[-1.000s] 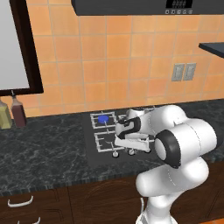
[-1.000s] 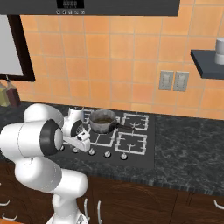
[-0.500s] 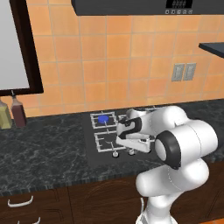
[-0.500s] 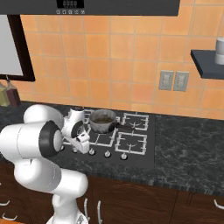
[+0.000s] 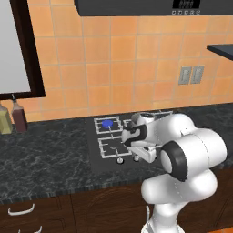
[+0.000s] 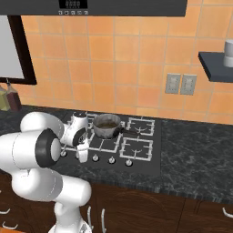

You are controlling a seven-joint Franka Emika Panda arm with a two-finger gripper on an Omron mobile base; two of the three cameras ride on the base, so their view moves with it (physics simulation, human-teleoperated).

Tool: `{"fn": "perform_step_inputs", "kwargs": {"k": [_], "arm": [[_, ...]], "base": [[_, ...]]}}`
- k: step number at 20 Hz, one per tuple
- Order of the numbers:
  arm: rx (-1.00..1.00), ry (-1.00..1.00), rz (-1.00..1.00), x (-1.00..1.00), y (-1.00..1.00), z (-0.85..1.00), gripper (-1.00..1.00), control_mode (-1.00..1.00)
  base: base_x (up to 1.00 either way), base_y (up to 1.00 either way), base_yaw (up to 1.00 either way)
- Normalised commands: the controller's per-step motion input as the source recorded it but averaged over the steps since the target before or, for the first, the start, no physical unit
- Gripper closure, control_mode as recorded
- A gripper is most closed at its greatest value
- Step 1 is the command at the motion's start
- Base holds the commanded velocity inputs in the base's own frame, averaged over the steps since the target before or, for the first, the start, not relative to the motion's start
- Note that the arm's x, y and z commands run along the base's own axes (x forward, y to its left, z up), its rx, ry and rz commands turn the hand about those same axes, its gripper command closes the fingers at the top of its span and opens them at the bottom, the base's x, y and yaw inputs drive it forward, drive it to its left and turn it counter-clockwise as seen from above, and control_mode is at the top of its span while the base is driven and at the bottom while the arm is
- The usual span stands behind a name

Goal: Turn off the rear left burner of the stove.

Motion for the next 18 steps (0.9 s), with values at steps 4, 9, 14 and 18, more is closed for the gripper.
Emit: {"fn": "perform_step_inputs", "kwargs": {"k": [4,9,14,18], "arm": [[0.0,0.15,-0.81,0.0,0.23,0.0,1.0,-1.0],[0.0,0.24,-0.89,0.0,0.24,-0.01,1.0,-1.0],[0.0,0.29,-0.93,0.0,0.27,-0.08,1.0,-1.0],[0.0,0.33,-0.99,0.0,0.12,-0.21,1.0,-1.0]], "base": [[0.0,0.0,0.0],[0.0,0.0,0.0],[0.0,0.0,0.0],[0.0,0.0,0.0]]}}
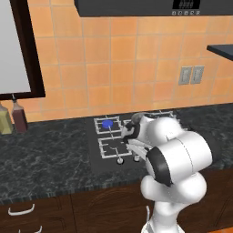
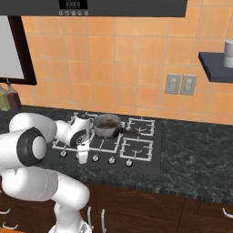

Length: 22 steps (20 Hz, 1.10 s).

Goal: Turn off the rear left burner of the stove.

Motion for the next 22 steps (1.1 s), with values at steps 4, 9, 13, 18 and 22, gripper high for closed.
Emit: {"fn": "perform_step_inputs", "kwargs": {"k": [4,9,13,18,22], "arm": [[0.0,0.39,-1.0,0.0,0.11,-0.37,1.0,-1.0],[-0.01,0.37,-1.0,0.0,0.1,-0.6,1.0,-1.0],[-0.03,0.33,-1.0,0.0,0.1,-0.73,1.0,-1.0],[-0.03,0.33,-1.0,0.0,0.1,-0.73,1.0,-1.0],[-0.02,0.33,-1.0,0.0,0.08,-0.71,1.0,-1.0]], "base": [[0.0,0.0,0.0],[0.0,0.0,0.0],[0.0,0.0,0.0],[0.0,0.0,0.0],[0.0,0.0,0.0]]}}
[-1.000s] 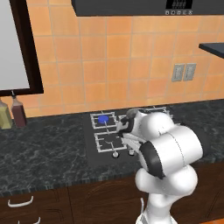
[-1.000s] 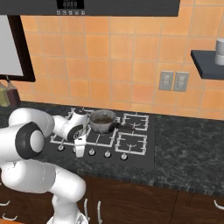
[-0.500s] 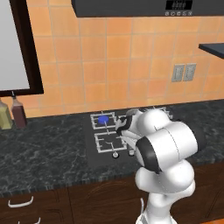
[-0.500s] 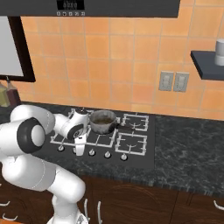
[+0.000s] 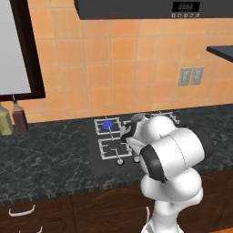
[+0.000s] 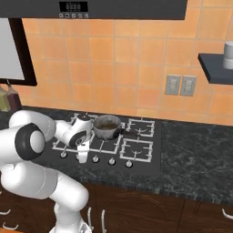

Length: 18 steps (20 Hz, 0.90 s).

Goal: Turn off the rear left burner of the stove.

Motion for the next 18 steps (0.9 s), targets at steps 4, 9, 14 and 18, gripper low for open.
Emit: {"fn": "perform_step_inputs", "kwargs": {"k": [4,9,14,18], "arm": [[0.0,0.32,-1.0,0.0,0.06,-0.68,1.0,-1.0],[-0.01,0.35,-1.0,0.0,0.09,-0.68,1.0,-1.0],[-0.03,0.33,-1.0,0.0,0.11,-0.72,1.0,-1.0],[-0.02,0.35,-1.0,0.0,0.14,-0.75,1.0,-1.0]], "base": [[0.0,0.0,0.0],[0.0,0.0,0.0],[0.0,0.0,0.0],[0.0,0.0,0.0]]}}
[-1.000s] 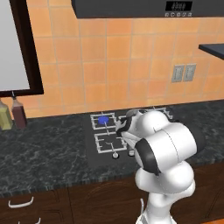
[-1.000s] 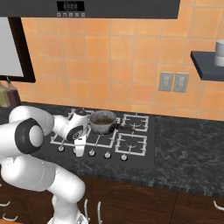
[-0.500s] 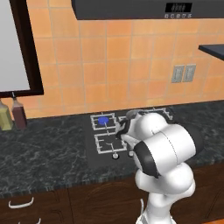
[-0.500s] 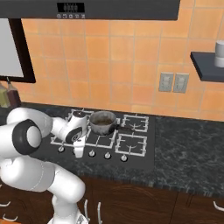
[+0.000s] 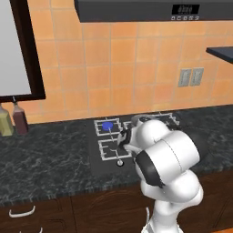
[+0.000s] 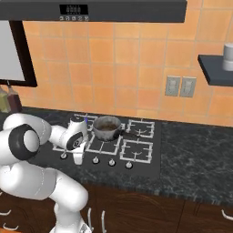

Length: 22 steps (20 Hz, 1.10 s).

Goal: Turn off the rear left burner of the stove.

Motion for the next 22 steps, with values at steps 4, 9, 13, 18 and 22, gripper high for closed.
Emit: {"fn": "perform_step_inputs", "kwargs": {"k": [4,9,13,18,22], "arm": [[-0.01,0.45,-0.97,-0.06,0.21,-0.7,1.0,-1.0],[-0.03,0.47,-0.97,-0.03,0.22,-0.7,1.0,-1.0],[-0.02,0.46,-0.99,-0.01,0.18,-0.67,1.0,-1.0],[0.0,0.3,-1.0,-0.01,0.06,-0.63,1.0,-1.0],[0.07,0.12,-0.38,-0.25,-0.08,-0.21,1.0,-1.0]], "base": [[0.0,0.0,0.0],[0.0,0.0,0.0],[0.0,0.0,0.0],[0.0,0.0,0.0],[0.0,0.0,0.0]]}}
